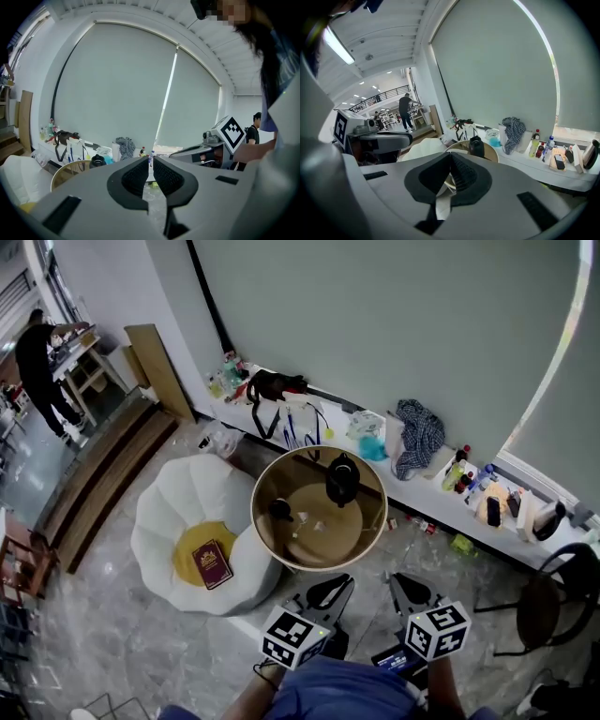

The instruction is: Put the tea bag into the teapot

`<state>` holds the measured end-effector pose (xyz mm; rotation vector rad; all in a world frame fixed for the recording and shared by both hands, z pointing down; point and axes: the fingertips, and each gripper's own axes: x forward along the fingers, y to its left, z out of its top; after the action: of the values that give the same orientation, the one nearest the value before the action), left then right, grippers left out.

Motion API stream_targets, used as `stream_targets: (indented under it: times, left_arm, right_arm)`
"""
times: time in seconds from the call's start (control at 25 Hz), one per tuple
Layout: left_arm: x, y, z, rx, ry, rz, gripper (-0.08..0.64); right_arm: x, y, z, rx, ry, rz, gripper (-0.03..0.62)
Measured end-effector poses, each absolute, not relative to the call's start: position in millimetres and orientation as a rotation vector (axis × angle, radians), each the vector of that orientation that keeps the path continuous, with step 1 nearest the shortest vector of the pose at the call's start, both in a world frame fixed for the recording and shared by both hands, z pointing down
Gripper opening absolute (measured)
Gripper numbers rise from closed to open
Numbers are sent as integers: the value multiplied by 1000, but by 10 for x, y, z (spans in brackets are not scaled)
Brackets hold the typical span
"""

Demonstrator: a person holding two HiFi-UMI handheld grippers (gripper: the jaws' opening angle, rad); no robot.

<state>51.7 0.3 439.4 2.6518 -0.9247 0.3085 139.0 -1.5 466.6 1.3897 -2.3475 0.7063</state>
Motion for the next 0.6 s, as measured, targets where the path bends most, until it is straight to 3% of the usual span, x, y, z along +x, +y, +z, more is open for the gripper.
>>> stream_targets:
  times: [0.6]
  left_arm:
    - [250,-968,4452,2621,-934,312,23]
  right_arm:
    - [1097,-1065,4588,1371,-2347,699,18]
